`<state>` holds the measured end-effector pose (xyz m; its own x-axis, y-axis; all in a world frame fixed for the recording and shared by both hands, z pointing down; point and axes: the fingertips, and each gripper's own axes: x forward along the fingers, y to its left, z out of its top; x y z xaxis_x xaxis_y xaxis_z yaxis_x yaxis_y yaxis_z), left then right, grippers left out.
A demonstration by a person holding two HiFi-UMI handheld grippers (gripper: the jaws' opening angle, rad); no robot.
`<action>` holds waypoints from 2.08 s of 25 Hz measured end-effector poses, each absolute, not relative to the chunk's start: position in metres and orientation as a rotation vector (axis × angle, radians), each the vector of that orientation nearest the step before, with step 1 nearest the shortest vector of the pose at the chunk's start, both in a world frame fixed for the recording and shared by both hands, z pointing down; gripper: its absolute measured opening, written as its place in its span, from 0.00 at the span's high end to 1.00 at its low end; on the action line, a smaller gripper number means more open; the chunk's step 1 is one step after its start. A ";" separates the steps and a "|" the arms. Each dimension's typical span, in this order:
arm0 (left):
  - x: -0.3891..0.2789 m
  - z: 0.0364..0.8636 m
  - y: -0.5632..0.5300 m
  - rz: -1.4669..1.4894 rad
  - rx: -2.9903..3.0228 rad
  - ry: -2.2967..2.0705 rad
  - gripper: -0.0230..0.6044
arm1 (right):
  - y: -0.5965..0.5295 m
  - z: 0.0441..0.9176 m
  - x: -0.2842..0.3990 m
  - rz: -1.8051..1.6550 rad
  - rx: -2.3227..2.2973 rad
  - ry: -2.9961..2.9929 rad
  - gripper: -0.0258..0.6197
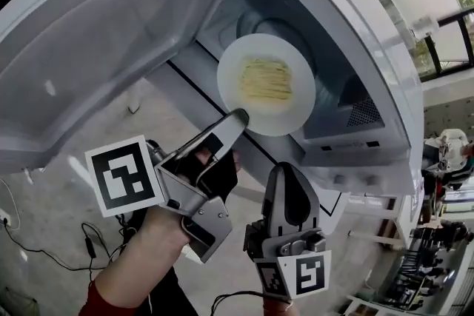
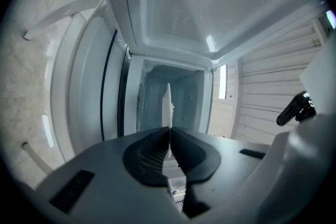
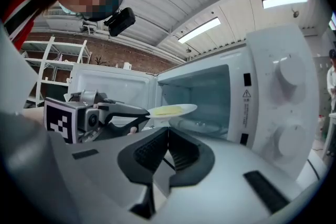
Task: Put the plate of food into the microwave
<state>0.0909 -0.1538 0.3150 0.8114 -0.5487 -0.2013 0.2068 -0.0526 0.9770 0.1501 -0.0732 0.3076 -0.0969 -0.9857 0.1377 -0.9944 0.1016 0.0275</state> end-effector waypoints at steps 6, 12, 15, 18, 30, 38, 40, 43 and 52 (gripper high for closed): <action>0.112 0.322 -0.189 -0.629 1.526 -0.271 0.93 | -0.090 0.316 0.164 0.090 2.097 -2.240 0.94; 0.134 0.329 -0.217 -0.558 1.577 -0.329 0.93 | -0.122 0.305 0.165 0.046 2.066 -2.267 0.94; 0.137 0.330 -0.220 -0.508 1.611 -0.343 0.93 | -0.128 0.297 0.158 0.028 2.060 -2.288 0.94; 0.139 0.331 -0.222 -0.464 1.632 -0.358 0.93 | -0.135 0.291 0.155 0.022 2.056 -2.305 0.94; 0.155 0.341 -0.246 -0.421 1.636 -0.382 0.93 | -0.165 0.297 0.169 -0.012 2.039 -2.276 0.94; 0.159 0.338 -0.258 -0.335 1.682 -0.437 0.92 | -0.180 0.299 0.179 0.026 2.046 -2.223 0.94; 0.160 0.336 -0.259 -0.319 1.700 -0.447 0.92 | -0.183 0.301 0.180 0.047 2.039 -2.208 0.94; 0.161 0.334 -0.261 -0.297 1.734 -0.467 0.92 | -0.188 0.304 0.183 0.094 2.036 -2.193 0.94; 0.158 0.330 -0.265 -0.222 1.797 -0.538 0.91 | -0.199 0.313 0.181 0.287 2.013 -2.226 0.94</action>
